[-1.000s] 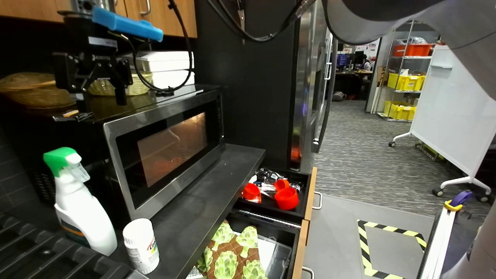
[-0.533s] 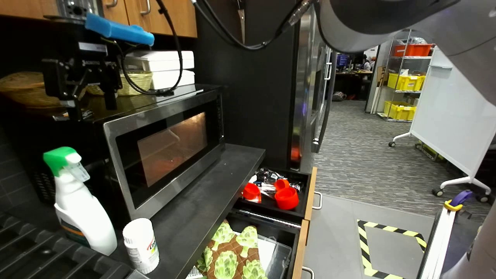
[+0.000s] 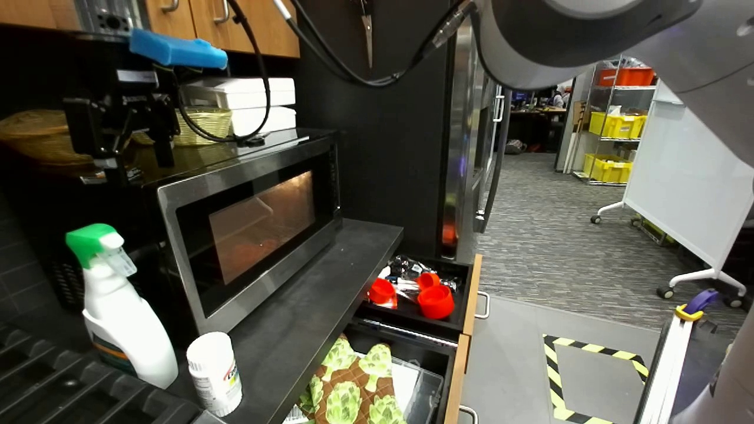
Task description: Pick up the black square box from the microwave top and put it on the kitchen counter
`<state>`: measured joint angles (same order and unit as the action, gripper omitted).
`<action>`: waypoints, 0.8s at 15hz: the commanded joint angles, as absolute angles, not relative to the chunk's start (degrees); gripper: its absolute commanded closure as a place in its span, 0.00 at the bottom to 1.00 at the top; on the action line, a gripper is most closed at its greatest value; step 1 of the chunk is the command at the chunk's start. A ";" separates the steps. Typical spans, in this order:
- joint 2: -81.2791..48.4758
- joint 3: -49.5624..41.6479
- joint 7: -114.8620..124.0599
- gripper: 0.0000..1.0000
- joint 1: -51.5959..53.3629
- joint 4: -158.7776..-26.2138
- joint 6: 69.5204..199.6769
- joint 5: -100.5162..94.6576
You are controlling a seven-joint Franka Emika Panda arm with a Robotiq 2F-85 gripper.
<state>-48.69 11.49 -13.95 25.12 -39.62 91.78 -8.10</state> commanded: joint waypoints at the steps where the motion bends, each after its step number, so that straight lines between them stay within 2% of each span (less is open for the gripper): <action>1: -50.28 11.02 -15.96 0.00 25.78 -36.21 90.83 -9.37; 12: -50.92 11.87 -15.74 0.00 25.24 -33.95 95.13 -7.81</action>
<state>-49.58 11.61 -15.23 25.21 -36.25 94.27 -8.12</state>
